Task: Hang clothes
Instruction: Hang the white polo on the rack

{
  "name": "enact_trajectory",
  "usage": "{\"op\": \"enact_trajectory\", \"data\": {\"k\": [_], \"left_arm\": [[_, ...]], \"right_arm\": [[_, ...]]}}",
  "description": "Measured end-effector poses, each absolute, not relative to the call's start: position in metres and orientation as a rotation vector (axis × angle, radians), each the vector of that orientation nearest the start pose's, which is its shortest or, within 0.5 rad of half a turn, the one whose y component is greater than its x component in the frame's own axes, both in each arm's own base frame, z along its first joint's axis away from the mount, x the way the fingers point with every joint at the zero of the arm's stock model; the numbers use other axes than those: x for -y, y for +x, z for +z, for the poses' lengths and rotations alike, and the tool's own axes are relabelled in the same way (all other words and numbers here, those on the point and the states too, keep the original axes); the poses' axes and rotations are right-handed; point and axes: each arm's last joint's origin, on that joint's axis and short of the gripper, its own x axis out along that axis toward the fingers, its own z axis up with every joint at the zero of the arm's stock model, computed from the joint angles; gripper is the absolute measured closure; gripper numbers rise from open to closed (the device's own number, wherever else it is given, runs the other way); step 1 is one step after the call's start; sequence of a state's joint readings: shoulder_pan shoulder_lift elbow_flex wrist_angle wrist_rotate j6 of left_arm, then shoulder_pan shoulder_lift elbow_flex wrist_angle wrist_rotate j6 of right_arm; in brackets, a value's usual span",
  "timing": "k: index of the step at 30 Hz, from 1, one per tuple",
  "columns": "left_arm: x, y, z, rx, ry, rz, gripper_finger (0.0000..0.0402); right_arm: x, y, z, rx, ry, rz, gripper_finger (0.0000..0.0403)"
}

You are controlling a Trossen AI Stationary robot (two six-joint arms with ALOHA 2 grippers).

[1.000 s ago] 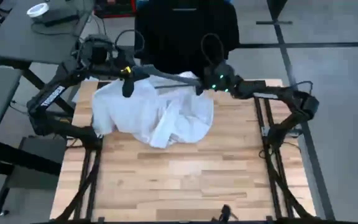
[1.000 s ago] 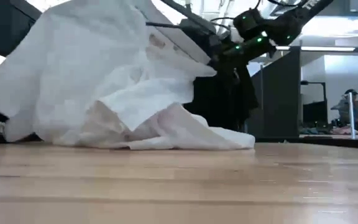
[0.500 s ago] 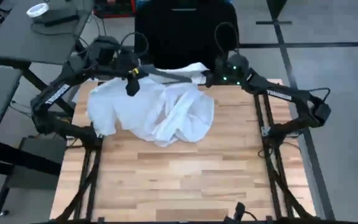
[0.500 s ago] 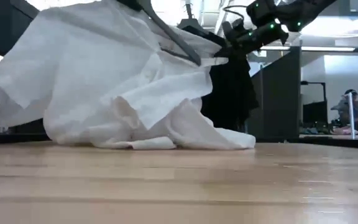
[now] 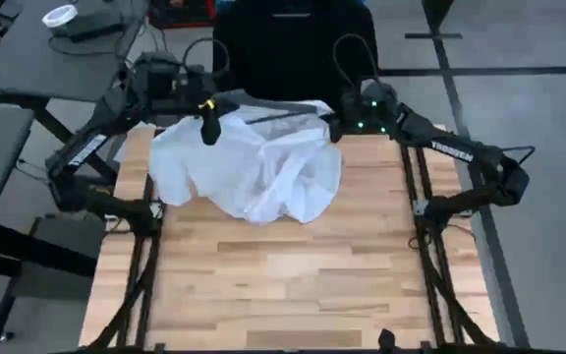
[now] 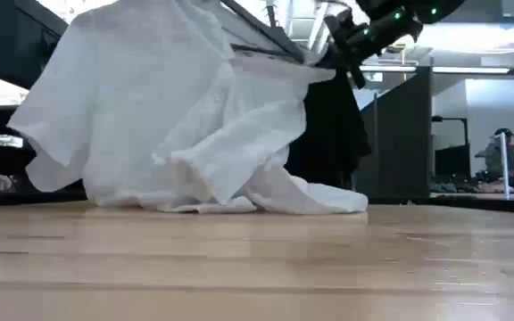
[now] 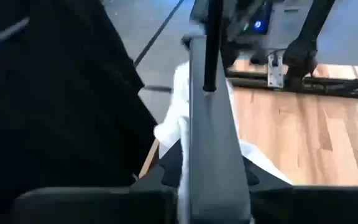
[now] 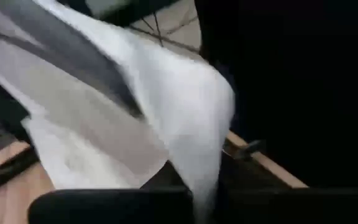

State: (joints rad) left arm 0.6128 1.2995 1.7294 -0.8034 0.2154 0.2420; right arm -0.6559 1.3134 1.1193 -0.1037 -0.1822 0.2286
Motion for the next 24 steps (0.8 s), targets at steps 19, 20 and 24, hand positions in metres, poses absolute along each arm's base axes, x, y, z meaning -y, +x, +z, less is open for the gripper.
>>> {"op": "enact_trajectory", "data": {"k": [19, 20, 24], "left_arm": [[-0.138, 0.201, 0.488, -0.322, 0.151, 0.558, 0.0372], [-0.138, 0.202, 0.491, -0.298, 0.155, 0.564, 0.0372], [-0.137, 0.203, 0.493, -0.263, 0.161, 0.535, 0.0372]], "right_arm": [[0.133, 0.248, 0.426, -0.106, 0.288, -0.348, 0.0403], [0.128, 0.251, 0.425, -0.115, 0.298, -0.326, 0.0403], [0.112, 0.258, 0.421, -0.161, 0.318, -0.293, 0.0403]]}}
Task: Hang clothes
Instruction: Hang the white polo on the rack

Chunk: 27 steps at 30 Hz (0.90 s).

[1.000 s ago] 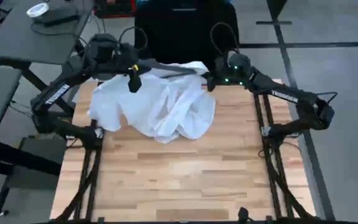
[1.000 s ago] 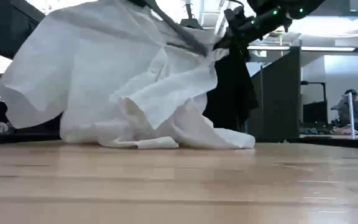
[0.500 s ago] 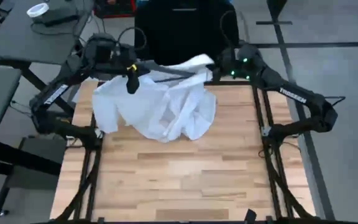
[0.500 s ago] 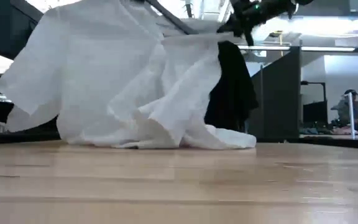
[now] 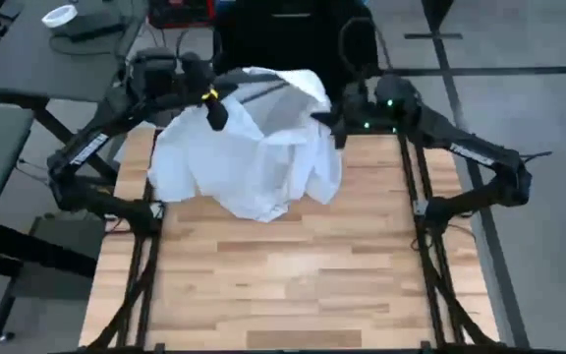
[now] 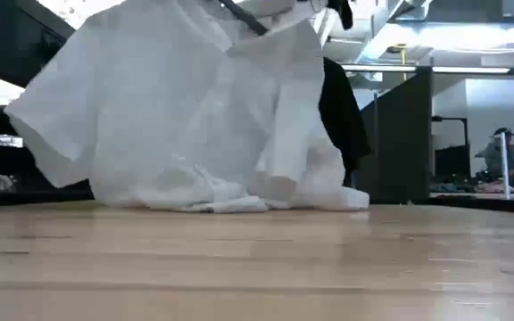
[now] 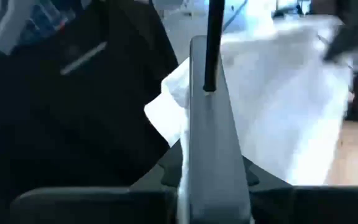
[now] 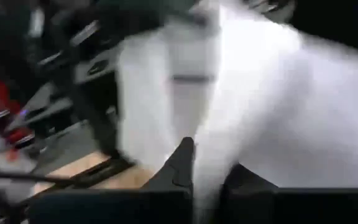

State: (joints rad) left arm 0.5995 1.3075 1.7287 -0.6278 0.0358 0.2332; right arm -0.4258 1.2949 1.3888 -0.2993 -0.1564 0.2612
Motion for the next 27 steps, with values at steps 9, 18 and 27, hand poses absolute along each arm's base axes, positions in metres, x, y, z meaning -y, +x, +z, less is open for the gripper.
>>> {"op": "enact_trajectory", "data": {"k": [9, 18, 27], "left_arm": [[-0.130, 0.207, 0.495, -0.197, 0.131, 0.238, 0.0372], [-0.129, 0.208, 0.493, -0.211, 0.094, 0.200, 0.0372], [-0.129, 0.207, 0.493, -0.215, 0.095, 0.219, 0.0372]], "right_arm": [[0.101, 0.280, 0.400, -0.305, 0.348, -0.191, 0.0367], [0.075, 0.293, 0.449, -0.340, 0.028, 0.024, 0.0214], [0.068, 0.270, 0.485, -0.443, -0.105, 0.008, 0.0179]]}}
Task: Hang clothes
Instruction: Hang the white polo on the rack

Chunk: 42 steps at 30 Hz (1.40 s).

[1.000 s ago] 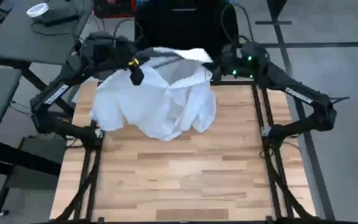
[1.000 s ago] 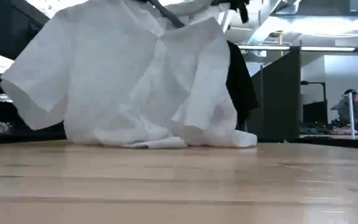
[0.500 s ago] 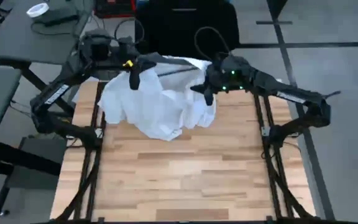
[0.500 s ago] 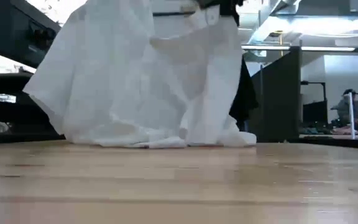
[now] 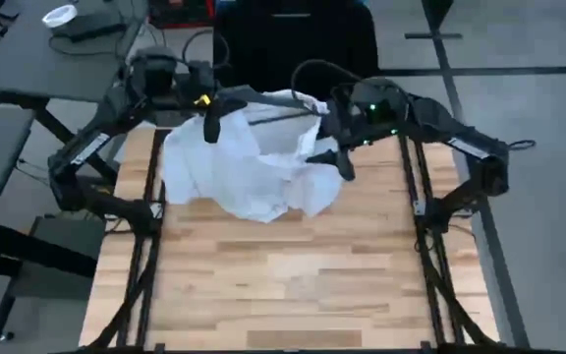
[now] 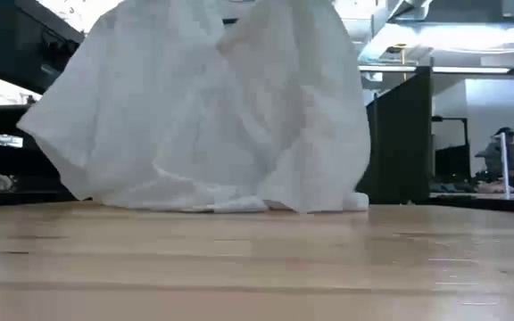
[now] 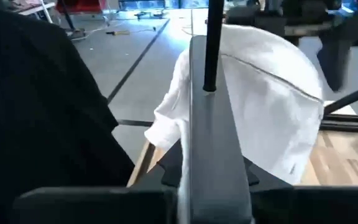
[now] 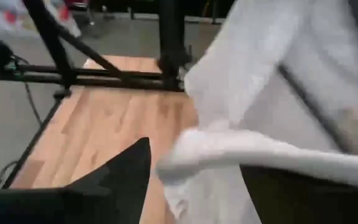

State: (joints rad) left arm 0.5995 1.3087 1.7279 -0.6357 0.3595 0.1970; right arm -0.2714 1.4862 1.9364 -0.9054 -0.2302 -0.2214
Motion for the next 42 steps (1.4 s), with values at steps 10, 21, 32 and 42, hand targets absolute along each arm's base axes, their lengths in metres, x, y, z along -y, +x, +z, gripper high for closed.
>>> {"op": "enact_trajectory", "data": {"k": [10, 21, 32, 42], "left_arm": [[-0.130, 0.208, 0.497, -0.175, 0.118, 0.246, 0.0372], [-0.124, 0.210, 0.499, -0.134, 0.085, 0.104, 0.0372], [-0.117, 0.214, 0.499, -0.133, 0.077, 0.070, 0.0372], [-0.117, 0.214, 0.499, -0.135, 0.075, 0.070, 0.0372]], "right_arm": [[0.077, 0.240, 0.492, -0.572, -0.101, -0.116, 0.0186], [0.104, 0.197, 0.521, -0.524, -0.162, -0.308, 0.0186], [0.115, 0.233, 0.499, -0.543, -0.018, -0.011, 0.0186], [0.126, 0.259, 0.488, -0.540, -0.027, -0.004, 0.0258]]}}
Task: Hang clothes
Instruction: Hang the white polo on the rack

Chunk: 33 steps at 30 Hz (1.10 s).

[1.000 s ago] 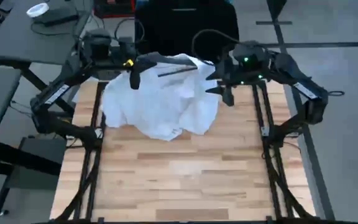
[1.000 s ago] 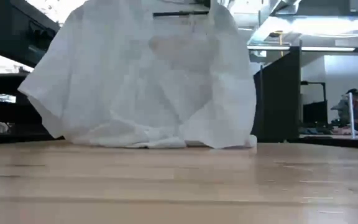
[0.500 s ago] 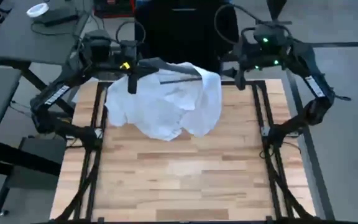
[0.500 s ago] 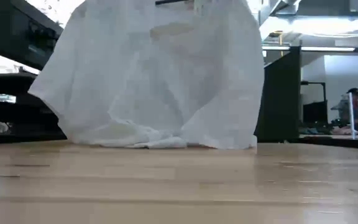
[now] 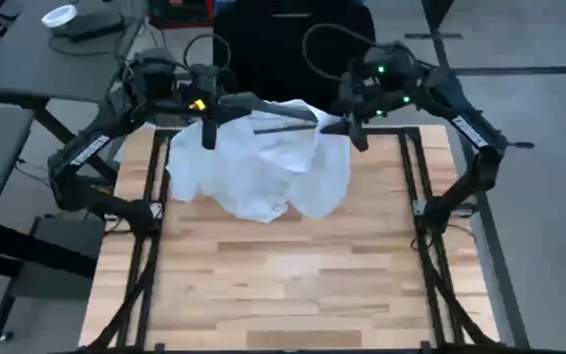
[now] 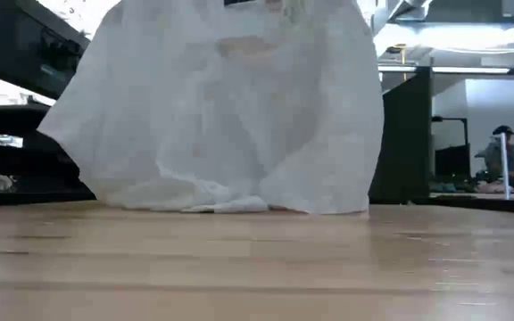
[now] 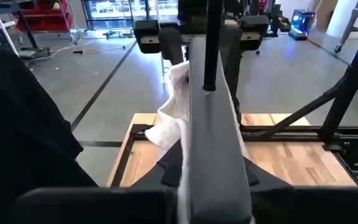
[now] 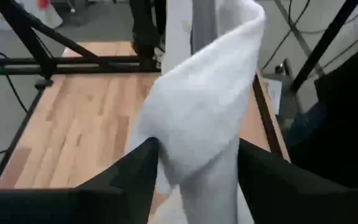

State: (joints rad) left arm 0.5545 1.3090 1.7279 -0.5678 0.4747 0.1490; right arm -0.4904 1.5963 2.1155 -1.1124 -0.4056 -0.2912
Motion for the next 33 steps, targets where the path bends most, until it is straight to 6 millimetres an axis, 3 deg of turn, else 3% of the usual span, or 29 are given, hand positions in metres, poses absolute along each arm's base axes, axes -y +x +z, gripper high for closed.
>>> {"op": "enact_trajectory", "data": {"k": [7, 19, 33], "left_arm": [[-0.116, 0.214, 0.499, -0.136, 0.074, 0.070, 0.0368], [-0.120, 0.231, 0.489, -0.179, 0.016, 0.057, 0.0342], [-0.123, 0.240, 0.486, -0.178, 0.016, 0.053, 0.0339]], "right_arm": [[0.127, 0.269, 0.483, -0.548, -0.070, 0.011, 0.0363], [0.128, 0.288, 0.470, -0.585, -0.052, 0.031, 0.0363], [0.128, 0.293, 0.469, -0.579, -0.034, 0.038, 0.0353]]}}
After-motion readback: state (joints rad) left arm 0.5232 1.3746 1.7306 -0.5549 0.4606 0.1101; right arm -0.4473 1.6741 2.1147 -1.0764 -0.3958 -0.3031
